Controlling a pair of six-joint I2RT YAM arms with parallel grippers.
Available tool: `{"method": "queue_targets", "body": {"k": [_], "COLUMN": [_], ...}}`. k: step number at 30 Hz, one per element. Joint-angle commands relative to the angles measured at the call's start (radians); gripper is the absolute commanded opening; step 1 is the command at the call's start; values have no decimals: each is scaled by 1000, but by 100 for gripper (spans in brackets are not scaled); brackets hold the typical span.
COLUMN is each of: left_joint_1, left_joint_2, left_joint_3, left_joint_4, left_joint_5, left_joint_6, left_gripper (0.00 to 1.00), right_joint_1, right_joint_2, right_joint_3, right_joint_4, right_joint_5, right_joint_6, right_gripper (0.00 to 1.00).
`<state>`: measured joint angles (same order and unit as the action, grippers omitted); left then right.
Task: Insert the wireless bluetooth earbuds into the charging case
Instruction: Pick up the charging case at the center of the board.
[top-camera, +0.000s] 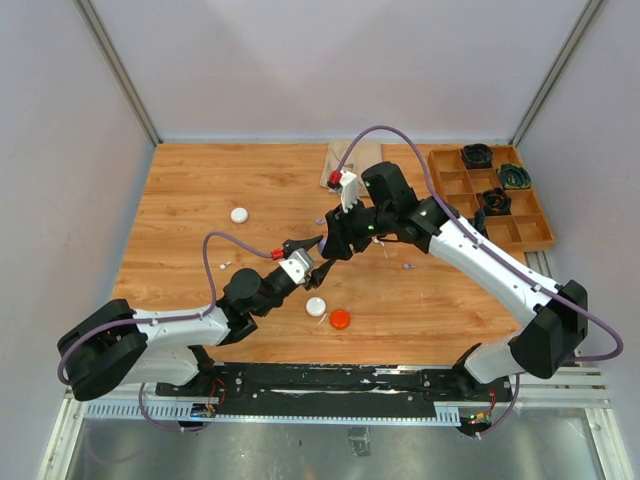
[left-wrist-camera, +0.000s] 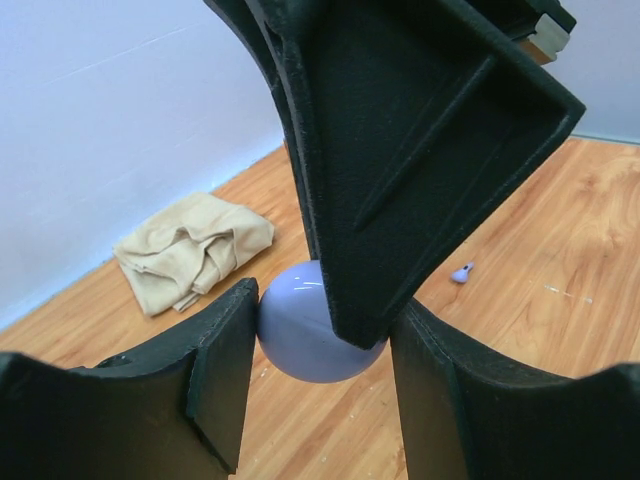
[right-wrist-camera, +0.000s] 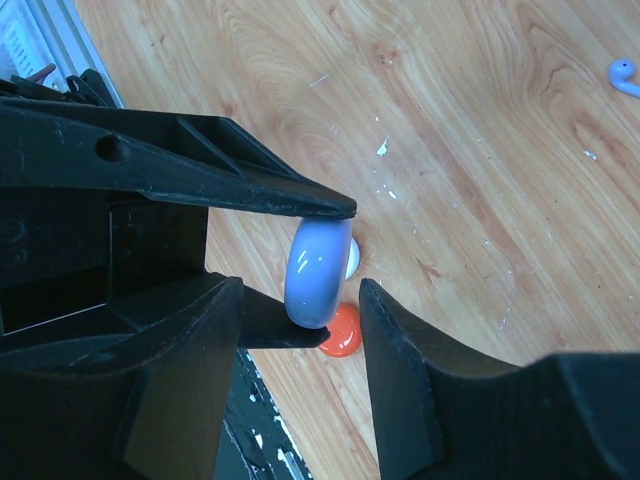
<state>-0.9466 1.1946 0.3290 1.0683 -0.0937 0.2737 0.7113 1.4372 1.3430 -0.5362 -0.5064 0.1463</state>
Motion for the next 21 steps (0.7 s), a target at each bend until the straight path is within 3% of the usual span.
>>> {"method": "queue_targets", "body": {"k": [1, 8, 12, 18, 21], "left_joint_1": [-14, -18, -18, -17, -18], "left_joint_2": [16, 17, 20, -8, -44], "left_joint_3": [4, 1, -9, -15, -24], "left_joint_4": [69, 78, 96, 43, 15], "left_joint_5": [7, 20, 21, 28, 1], "left_joint_6": [18, 16, 17, -18, -44], "left_gripper": [52, 53, 54, 73, 75], "right_joint_1": [25, 38, 40, 38, 35], "right_joint_2": [21, 38, 40, 14, -4], "right_joint_3": [42, 41, 47, 44, 32], "right_joint_4": [9, -9, -27, -58, -59], "right_joint_5": [17, 53, 75, 106, 106], "right_joint_6": [-2, -24, -41, -102, -128], "right_gripper": [50, 40, 28, 11, 9]}}
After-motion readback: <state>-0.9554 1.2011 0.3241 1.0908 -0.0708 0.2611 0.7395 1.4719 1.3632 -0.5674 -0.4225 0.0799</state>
